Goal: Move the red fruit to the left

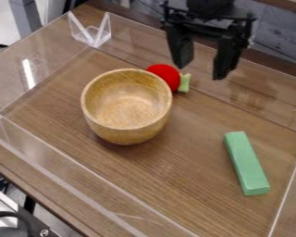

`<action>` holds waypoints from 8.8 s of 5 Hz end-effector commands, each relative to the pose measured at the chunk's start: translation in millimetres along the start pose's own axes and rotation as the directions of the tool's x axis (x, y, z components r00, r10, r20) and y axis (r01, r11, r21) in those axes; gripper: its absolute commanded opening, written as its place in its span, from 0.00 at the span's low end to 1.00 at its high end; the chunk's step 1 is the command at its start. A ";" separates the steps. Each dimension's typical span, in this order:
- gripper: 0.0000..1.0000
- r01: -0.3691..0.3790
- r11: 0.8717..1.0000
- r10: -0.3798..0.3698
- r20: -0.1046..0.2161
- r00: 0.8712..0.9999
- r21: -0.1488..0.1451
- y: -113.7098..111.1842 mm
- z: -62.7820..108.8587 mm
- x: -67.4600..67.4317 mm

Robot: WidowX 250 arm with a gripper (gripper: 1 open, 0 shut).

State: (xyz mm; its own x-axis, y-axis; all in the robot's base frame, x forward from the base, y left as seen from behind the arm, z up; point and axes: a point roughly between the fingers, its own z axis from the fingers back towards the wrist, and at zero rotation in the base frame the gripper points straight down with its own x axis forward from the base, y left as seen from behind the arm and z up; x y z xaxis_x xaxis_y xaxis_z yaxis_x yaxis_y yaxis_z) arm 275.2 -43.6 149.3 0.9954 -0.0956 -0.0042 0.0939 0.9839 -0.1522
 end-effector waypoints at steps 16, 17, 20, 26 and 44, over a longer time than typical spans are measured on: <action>1.00 -0.087 0.992 0.053 0.325 0.944 0.091 -40.4 -34.4 34.1; 1.00 -0.073 0.993 0.040 0.322 0.946 0.093 -24.7 -36.4 29.2; 1.00 0.041 0.993 -0.075 0.334 0.940 0.107 -53.7 -35.9 35.6; 1.00 -0.233 0.967 0.191 0.309 0.932 0.106 -29.3 -57.0 52.7; 0.00 -0.988 0.087 0.977 0.203 0.060 -0.131 107.3 -47.2 93.1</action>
State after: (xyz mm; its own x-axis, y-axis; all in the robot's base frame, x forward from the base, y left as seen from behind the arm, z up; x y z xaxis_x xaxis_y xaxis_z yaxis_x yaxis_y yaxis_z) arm 365.9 45.3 62.7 0.1500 0.9883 0.0278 -0.9859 0.1516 -0.0702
